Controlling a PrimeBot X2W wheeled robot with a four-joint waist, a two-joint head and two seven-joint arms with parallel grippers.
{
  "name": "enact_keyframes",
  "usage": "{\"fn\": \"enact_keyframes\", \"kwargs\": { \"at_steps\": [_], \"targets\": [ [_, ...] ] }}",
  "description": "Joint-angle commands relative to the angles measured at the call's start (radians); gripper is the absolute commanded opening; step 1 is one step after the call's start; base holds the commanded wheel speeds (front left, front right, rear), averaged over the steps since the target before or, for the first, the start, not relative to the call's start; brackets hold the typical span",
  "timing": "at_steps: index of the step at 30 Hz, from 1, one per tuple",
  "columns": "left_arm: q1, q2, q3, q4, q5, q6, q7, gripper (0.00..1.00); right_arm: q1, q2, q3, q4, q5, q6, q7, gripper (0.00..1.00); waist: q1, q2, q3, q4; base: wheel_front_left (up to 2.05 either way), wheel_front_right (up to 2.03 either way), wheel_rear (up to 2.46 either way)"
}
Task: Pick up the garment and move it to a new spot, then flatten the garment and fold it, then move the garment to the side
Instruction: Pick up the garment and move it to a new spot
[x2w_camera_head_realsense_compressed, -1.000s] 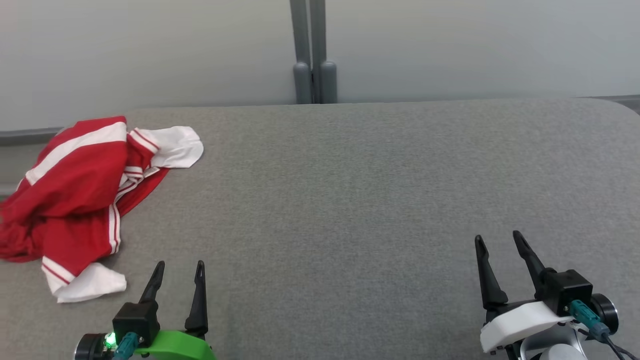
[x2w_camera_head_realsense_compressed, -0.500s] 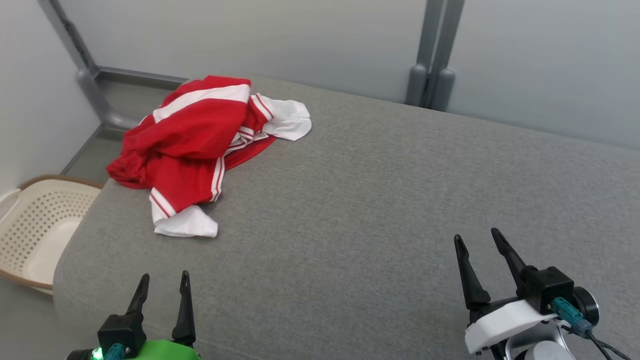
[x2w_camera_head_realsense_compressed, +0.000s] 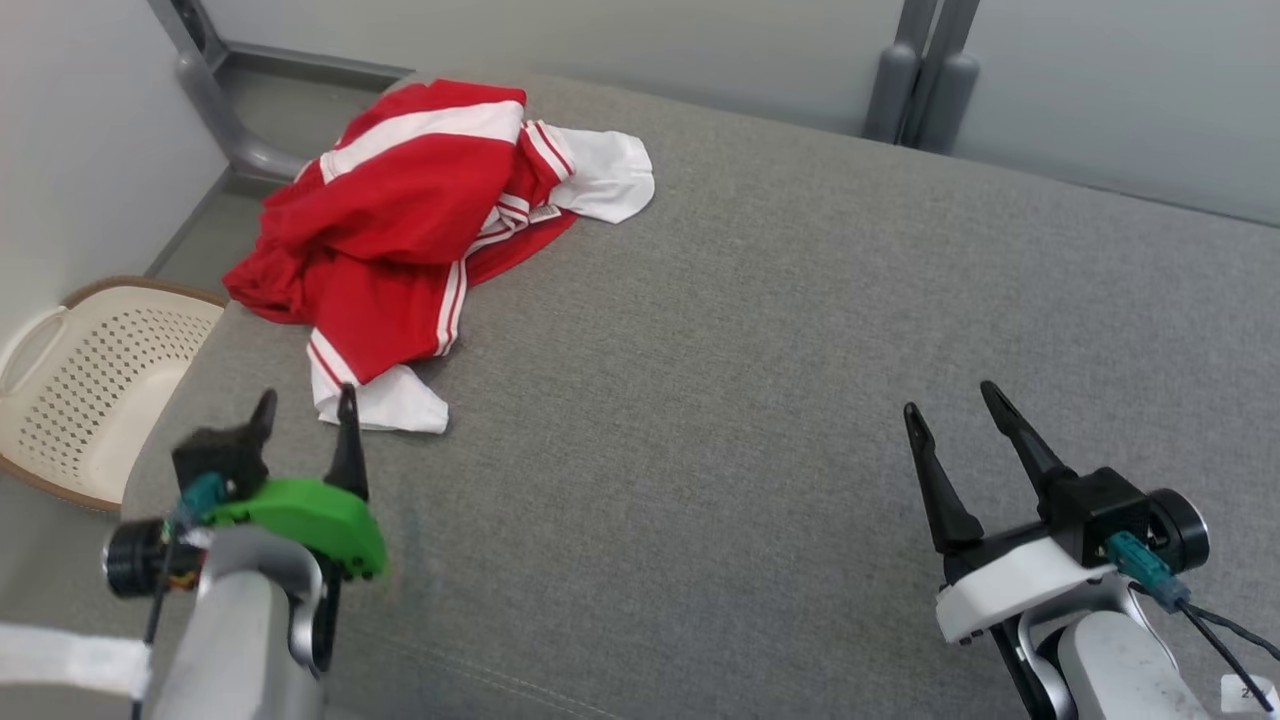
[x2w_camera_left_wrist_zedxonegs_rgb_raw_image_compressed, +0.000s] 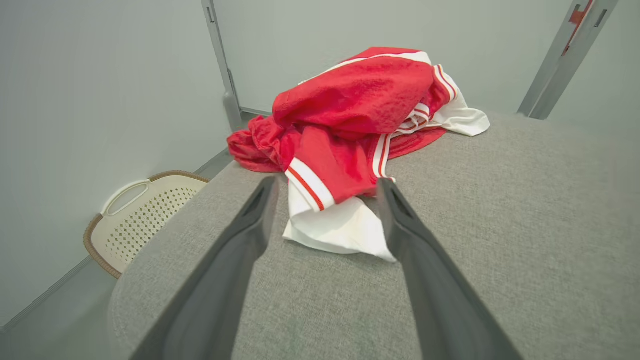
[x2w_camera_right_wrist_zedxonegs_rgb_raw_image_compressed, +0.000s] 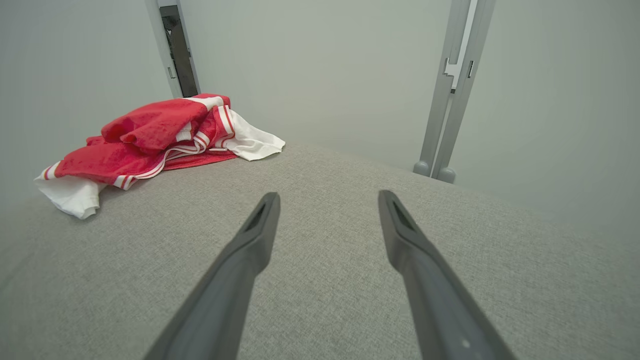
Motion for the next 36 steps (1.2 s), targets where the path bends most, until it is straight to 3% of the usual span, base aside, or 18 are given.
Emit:
{"fn": "enact_keyframes", "kwargs": {
  "at_steps": [1, 8, 16, 17, 18, 28, 32, 36],
  "targets": [
    [-0.106, 0.033, 0.016, 0.059, -0.007, 0.005, 0.051, 1.00, -0.038, -0.013, 0.015, -0.005, 0.006, -0.001, -0.003, 1.00, 0.0000, 0.0000, 0.205, -0.163, 0.00, 0.00, 0.00],
    [-0.304, 0.105, 0.042, 0.227, -0.049, -0.016, 0.193, 1.00, -0.093, -0.018, 0.047, 0.003, 0.017, -0.001, -0.003, 1.00, 0.0000, 0.0000, 0.297, -0.247, 0.00, 0.00, 0.00],
    [-0.371, 0.147, 0.093, 0.437, -0.109, 0.023, 0.348, 1.00, -0.104, -0.020, 0.065, 0.013, 0.040, -0.001, -0.003, 1.00, 0.0000, 0.0000, 0.284, -0.293, 0.00, 0.00, 0.00],
    [-0.366, 0.149, 0.092, 0.460, -0.110, 0.021, 0.355, 0.29, -0.101, -0.018, 0.061, 0.012, 0.041, -0.001, -0.003, 1.00, 0.0000, 0.0000, 0.275, -0.295, 0.00, 0.00, 0.00],
    [-0.362, 0.145, 0.091, 0.474, -0.114, 0.017, 0.351, 0.00, -0.098, -0.017, 0.057, 0.011, 0.043, -0.001, -0.003, 1.00, 0.0000, 0.0000, 0.268, -0.294, 0.00, 0.00, 0.00],
    [-0.318, 0.155, 0.066, 0.409, -0.113, -0.037, 0.229, 0.00, -0.003, 0.018, 0.025, 0.034, 0.056, -0.001, -0.003, 1.00, 0.0000, 0.0000, 0.098, -0.226, 0.00, 0.00, 0.00],
    [-0.288, 0.149, 0.023, 0.284, -0.096, -0.056, 0.222, 0.00, 0.042, 0.040, 0.029, 0.043, 0.063, -0.001, -0.003, 1.00, 0.0000, 0.0000, 0.015, -0.199, 0.00, 0.00, 0.00],
    [-0.241, 0.137, -0.026, 0.074, -0.106, -0.069, 0.273, 0.00, 0.075, 0.055, 0.043, 0.047, 0.069, -0.001, -0.003, 1.00, 0.0000, 0.0000, -0.050, -0.197, 0.00, 0.00, 0.00]
  ]
}}
